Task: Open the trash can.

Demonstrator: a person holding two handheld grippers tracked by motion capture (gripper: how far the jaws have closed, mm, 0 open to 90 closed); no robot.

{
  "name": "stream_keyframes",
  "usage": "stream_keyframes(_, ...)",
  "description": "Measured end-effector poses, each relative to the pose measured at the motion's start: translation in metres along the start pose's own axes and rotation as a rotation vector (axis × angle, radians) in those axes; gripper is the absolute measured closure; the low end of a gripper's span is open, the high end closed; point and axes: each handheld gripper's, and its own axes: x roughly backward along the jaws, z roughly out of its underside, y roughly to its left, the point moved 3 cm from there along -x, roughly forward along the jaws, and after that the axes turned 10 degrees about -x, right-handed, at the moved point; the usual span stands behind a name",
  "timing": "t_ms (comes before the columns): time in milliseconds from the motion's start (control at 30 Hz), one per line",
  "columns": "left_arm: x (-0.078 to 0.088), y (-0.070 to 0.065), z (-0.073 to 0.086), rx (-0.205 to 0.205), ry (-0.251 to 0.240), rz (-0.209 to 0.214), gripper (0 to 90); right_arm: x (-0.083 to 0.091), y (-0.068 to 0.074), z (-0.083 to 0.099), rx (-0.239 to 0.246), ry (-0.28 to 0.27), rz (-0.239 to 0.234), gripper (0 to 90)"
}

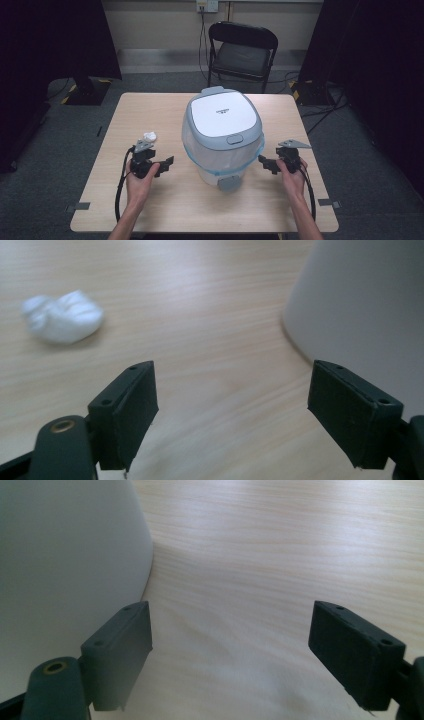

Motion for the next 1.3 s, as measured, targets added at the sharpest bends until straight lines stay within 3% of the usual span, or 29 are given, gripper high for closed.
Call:
stream_keyframes(133, -0.022, -0.009, -0.009, -0.047, 0.025, -0.004, 22.3, -0.014, 0.003, -0.004, 0.003, 0.016, -0.018, 16.8)
stream_keyframes(233, -0.035, -0.014, -0.018, -0.020, 0.016, 0.013, 23.3, -0.019, 0.011, -0.008, -0.024, -0.013, -0.020, 18.5)
stream_keyframes(400, -0.040, -0.020, -0.024, -0.008, -0.001, 0.015, 23.3, -0.024, 0.022, -0.010, -0.009, -0.024, -0.032, 18.8)
stream_keyframes(433, -0.042, -0.021, -0.023, 0.013, -0.006, 0.054, 23.3, -0.024, 0.024, -0.010, -0.010, -0.028, -0.044, 21.6)
stream_keyframes(467, -0.042, -0.024, -0.023, -0.015, 0.001, 0.045, 21.9, -0.023, 0.029, -0.009, 0.013, -0.042, -0.045, 30.6)
stream_keyframes(500, -0.042, -0.024, -0.023, -0.015, 0.001, 0.045, 21.8, -0.022, 0.031, -0.009, 0.035, -0.048, -0.048, 33.7)
stream_keyframes(667, -0.042, -0.027, -0.025, -0.065, -0.007, 0.007, 22.9, -0.019, 0.035, -0.008, 0.065, -0.034, -0.064, 42.8)
stream_keyframes(700, -0.041, -0.026, -0.025, -0.083, -0.009, -0.018, 23.8, -0.017, 0.040, -0.006, 0.075, -0.028, -0.066, 45.1)
stream_keyframes(1000, -0.034, -0.010, -0.023, -0.070, -0.023, -0.045, 31.3, -0.011, 0.066, 0.005, 0.088, 0.001, -0.119, 44.0)
stream_keyframes(1033, -0.034, -0.007, -0.022, -0.053, -0.031, -0.044, 34.2, -0.009, 0.073, 0.008, 0.093, 0.013, -0.147, 44.3)
stream_keyframes(1100, -0.034, -0.002, -0.022, -0.034, -0.040, -0.049, 35.4, -0.008, 0.075, 0.009, 0.086, 0.018, -0.162, 44.2)
stream_keyframes(1133, -0.034, 0.004, -0.021, -0.005, -0.048, -0.046, 35.9, -0.008, 0.080, 0.011, 0.049, 0.053, -0.220, 39.2)
stream_keyframes(1167, -0.034, 0.007, -0.021, 0.007, -0.055, -0.037, 36.2, -0.008, 0.082, 0.010, 0.058, 0.067, -0.231, 34.7)
stream_keyframes(1233, -0.033, 0.010, -0.021, 0.015, -0.065, -0.002, 34.2, -0.007, 0.084, 0.007, 0.106, 0.070, -0.208, 28.4)
stream_keyframes(1267, -0.033, 0.010, -0.021, 0.015, -0.065, -0.002, 34.4, -0.007, 0.084, 0.007, 0.106, 0.070, -0.208, 28.4)
stream_keyframes(1300, -0.033, 0.010, -0.022, 0.006, -0.064, 0.010, 35.5, -0.011, 0.081, 0.001, 0.106, 0.054, -0.152, 27.4)
